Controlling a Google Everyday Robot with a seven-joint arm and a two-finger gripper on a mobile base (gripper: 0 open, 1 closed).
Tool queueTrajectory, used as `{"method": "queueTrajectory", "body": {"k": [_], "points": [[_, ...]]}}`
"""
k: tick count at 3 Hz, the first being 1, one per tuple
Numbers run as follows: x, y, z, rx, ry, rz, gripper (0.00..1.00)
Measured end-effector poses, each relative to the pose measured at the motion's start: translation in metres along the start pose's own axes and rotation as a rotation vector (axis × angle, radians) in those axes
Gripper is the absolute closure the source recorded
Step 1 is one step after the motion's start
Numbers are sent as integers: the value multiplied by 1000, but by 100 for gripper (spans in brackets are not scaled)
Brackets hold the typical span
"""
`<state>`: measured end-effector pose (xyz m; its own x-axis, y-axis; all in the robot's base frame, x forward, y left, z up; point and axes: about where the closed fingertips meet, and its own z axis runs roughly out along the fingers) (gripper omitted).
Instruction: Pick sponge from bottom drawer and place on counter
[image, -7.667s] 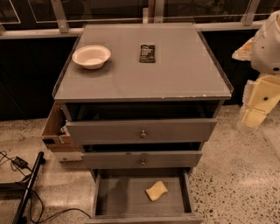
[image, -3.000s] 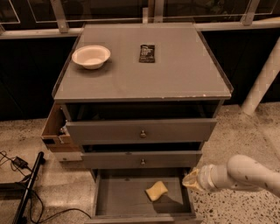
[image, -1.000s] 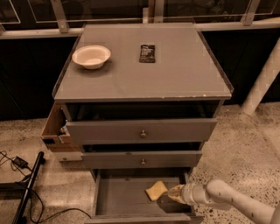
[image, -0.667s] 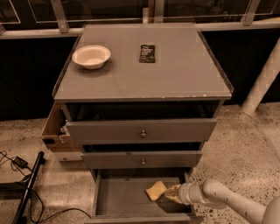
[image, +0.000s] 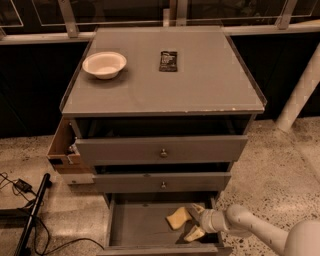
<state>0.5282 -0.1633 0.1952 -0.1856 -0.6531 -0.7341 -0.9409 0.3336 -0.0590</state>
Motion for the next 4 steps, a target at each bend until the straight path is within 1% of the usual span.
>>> {"method": "queueTrajectory", "body": {"k": [1,2,3,4], "points": [[4,-3,11,7,-9,8,16],[9,-8,24,15,-16,23,20],[14,-11,39,13,-23,46,18],[20,-11,55,1,-27,62,13]]}}
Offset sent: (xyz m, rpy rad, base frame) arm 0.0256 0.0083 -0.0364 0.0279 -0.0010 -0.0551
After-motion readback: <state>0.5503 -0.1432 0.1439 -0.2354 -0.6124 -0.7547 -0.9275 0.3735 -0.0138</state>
